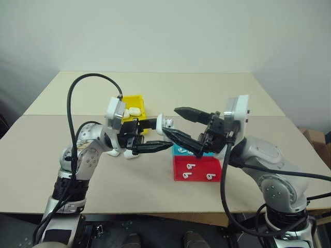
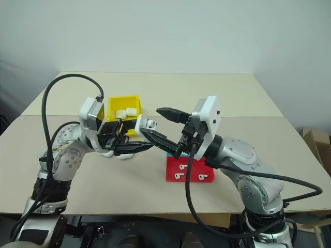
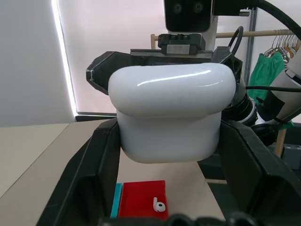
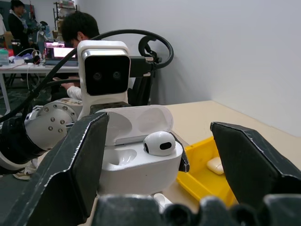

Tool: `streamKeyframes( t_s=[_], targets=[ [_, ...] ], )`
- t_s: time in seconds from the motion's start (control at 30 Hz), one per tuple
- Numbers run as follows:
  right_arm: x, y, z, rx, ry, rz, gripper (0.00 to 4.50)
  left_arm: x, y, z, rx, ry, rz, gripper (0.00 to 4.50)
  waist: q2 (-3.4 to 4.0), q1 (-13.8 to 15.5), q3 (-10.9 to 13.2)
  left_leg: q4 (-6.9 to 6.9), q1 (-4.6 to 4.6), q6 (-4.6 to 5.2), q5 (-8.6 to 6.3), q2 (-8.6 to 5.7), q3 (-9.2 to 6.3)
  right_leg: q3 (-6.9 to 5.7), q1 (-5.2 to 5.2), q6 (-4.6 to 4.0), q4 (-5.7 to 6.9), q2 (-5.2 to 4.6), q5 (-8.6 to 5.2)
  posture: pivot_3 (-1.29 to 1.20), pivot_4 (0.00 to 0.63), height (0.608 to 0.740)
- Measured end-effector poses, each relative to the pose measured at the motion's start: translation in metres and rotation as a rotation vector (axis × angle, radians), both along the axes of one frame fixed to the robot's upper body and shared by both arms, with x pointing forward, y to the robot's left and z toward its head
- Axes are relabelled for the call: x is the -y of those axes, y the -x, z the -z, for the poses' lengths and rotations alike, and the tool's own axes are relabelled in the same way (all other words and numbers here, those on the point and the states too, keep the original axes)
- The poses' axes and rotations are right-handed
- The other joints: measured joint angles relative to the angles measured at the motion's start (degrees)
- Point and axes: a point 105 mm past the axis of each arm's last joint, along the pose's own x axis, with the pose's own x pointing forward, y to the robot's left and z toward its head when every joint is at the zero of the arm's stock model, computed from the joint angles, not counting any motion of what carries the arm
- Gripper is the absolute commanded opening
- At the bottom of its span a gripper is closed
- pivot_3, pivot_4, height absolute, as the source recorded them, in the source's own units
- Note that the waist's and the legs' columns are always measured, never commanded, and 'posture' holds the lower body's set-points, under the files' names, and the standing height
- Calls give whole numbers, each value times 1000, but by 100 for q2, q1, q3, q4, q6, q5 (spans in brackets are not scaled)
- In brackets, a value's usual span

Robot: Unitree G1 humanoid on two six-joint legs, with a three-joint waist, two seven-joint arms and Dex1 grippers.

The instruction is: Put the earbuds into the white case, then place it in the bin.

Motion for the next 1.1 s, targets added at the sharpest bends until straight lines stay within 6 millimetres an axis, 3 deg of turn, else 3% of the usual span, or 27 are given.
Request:
streamKeyframes(
  t_s=[0.1, 0.23, 0.3, 0.4, 0.53, 0.9, 1.1],
  targets=[
    [7, -6, -5, -3, -18, 21, 3957, 0, 0, -1, 7, 3, 1, 2808, -1, 1, 0, 0, 0, 0, 0, 0, 0, 0, 1, 0, -1, 0, 0, 0, 150, 740],
    [41, -23, -27, 48, 26, 103, 3957, -6, 0, -3, 31, -11, -14, 2808, -1, 8, 1, -1, 1, 0, 0, 0, 1, -1, 3, -1, -4, -1, 0, 0, 150, 740],
    [55, -33, -28, 59, 131, 130, 3957, -11, 0, -3, 37, -22, -30, 2808, 0, 8, 1, -5, 0, 1, 0, 0, 1, -1, 1, -1, -8, -1, 0, 0, 150, 740],
    [76, -58, -6, 61, 444, 181, 3787, -18, 0, -4, 42, -22, -60, 2808, 0, -11, 2, -5, 3, 2, -1, 2, 7, 3, 1, -1, -16, -1, 0, 0, 150, 740],
    [88, -92, 44, 11, 781, 127, 2697, -25, 1, -4, 48, -7, -110, 2808, 0, -81, 5, -6, 3, 3, -2, 3, 11, 7, -5, 0, -12, 0, 0, 0, 150, 740],
    [73, -137, 106, 24, 1183, -49, 2697, -47, 11, -8, 85, -51, -186, 2808, 3, -128, 12, -9, 0, 2, -1, 2, 11, 6, -7, -3, -9, -2, 2, 0, 150, 740],
    [71, -144, 118, 24, 1280, -89, 2697, -46, 14, -10, 90, -41, -185, 2808, 6, -109, 17, -8, 0, 1, -1, 2, 10, 3, -6, -4, -6, -3, 2, 0, 150, 740]
  ],
)
